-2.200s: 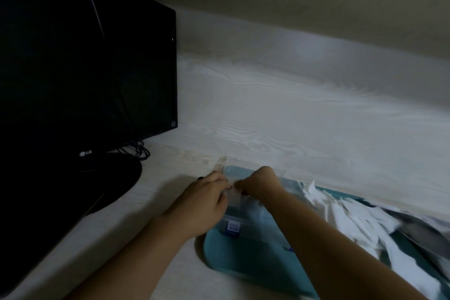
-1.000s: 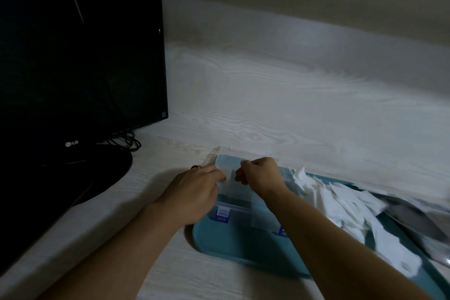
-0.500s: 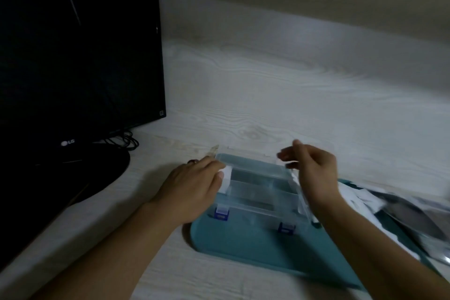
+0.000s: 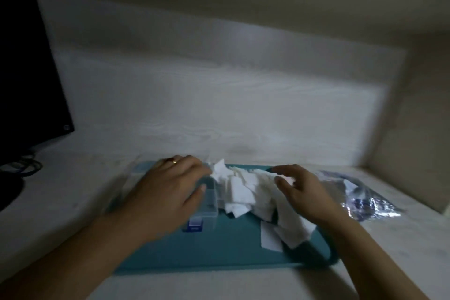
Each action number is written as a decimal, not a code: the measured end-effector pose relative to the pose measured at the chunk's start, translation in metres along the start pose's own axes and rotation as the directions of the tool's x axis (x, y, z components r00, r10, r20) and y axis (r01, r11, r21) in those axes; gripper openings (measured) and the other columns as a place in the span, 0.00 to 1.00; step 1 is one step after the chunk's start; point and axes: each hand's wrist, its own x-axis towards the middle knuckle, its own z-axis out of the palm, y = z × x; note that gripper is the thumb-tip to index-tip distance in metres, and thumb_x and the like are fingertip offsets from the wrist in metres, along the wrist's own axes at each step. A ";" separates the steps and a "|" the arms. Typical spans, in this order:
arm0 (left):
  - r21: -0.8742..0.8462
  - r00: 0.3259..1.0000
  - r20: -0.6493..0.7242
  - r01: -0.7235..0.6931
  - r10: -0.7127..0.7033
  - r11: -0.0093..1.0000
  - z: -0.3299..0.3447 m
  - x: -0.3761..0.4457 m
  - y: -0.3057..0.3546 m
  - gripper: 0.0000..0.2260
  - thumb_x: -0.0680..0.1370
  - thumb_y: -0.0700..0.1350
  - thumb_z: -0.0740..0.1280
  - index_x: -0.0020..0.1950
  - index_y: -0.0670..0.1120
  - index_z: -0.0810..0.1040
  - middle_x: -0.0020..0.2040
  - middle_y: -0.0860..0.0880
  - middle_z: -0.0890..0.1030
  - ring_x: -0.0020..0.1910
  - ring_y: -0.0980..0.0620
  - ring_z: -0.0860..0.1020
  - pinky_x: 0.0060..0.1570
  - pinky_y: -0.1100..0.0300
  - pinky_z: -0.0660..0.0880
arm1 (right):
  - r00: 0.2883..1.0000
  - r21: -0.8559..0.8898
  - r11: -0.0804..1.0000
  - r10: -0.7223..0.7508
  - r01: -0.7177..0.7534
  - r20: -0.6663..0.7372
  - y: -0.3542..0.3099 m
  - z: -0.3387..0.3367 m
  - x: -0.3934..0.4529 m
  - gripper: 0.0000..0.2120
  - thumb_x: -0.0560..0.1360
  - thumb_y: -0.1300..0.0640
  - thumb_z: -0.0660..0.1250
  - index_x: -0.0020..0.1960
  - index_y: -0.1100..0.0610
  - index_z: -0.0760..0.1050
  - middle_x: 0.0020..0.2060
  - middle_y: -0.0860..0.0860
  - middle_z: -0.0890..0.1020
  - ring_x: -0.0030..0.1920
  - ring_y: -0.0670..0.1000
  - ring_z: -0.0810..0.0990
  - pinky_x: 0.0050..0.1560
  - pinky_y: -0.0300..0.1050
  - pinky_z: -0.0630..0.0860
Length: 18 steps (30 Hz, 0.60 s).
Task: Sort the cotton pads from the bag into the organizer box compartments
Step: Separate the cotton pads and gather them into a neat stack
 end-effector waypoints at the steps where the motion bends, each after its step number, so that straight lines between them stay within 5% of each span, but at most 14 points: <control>1: 0.010 0.999 0.038 -0.014 0.013 1.000 0.012 0.010 0.013 0.16 0.78 0.54 0.57 0.61 0.52 0.77 0.58 0.54 0.79 0.54 0.51 0.78 0.56 0.55 0.74 | 0.997 -0.044 0.998 -0.042 0.045 0.068 -0.002 0.001 -0.001 0.17 0.78 0.53 0.66 0.67 0.50 0.74 0.60 0.45 0.77 0.60 0.47 0.76 0.58 0.38 0.69; 3: 0.044 0.994 0.103 -0.037 0.033 0.998 0.033 0.028 0.038 0.20 0.77 0.58 0.56 0.66 0.53 0.74 0.63 0.53 0.77 0.60 0.48 0.77 0.60 0.52 0.72 | 0.977 -0.082 0.991 -0.093 0.110 0.192 -0.007 0.007 -0.006 0.27 0.76 0.52 0.68 0.73 0.49 0.66 0.67 0.46 0.71 0.66 0.48 0.71 0.63 0.37 0.64; 6: 0.103 0.963 0.267 0.006 -0.033 0.995 0.059 0.041 0.061 0.26 0.78 0.61 0.57 0.74 0.54 0.65 0.72 0.51 0.69 0.69 0.46 0.71 0.69 0.49 0.63 | 0.942 -0.038 0.989 -0.123 0.142 0.312 -0.008 0.020 -0.010 0.37 0.71 0.47 0.70 0.77 0.48 0.59 0.73 0.48 0.66 0.70 0.51 0.68 0.70 0.48 0.67; 8: 0.136 0.954 0.297 0.006 -0.046 0.991 0.070 0.039 0.062 0.26 0.78 0.60 0.56 0.74 0.53 0.65 0.71 0.50 0.71 0.67 0.46 0.72 0.69 0.49 0.64 | 0.932 -0.074 0.983 -0.131 0.165 0.338 -0.006 0.024 -0.011 0.36 0.72 0.48 0.69 0.76 0.48 0.60 0.72 0.48 0.66 0.69 0.52 0.69 0.70 0.51 0.68; 12: 0.137 0.975 0.224 -0.024 -0.007 0.990 0.076 0.027 0.044 0.17 0.73 0.56 0.58 0.55 0.53 0.80 0.51 0.53 0.82 0.45 0.49 0.82 0.49 0.53 0.78 | 0.950 -0.119 0.970 -0.176 0.212 0.259 -0.009 0.021 -0.011 0.26 0.72 0.49 0.72 0.68 0.48 0.73 0.64 0.48 0.74 0.62 0.50 0.73 0.65 0.46 0.71; 18: -0.182 0.993 0.060 0.108 -0.099 0.977 0.071 0.018 0.037 0.15 0.78 0.54 0.58 0.51 0.52 0.83 0.49 0.55 0.82 0.46 0.51 0.80 0.48 0.54 0.76 | 0.966 -0.104 0.970 -0.200 0.218 0.162 -0.014 0.021 -0.013 0.16 0.74 0.55 0.69 0.62 0.50 0.78 0.56 0.47 0.77 0.56 0.48 0.76 0.54 0.38 0.70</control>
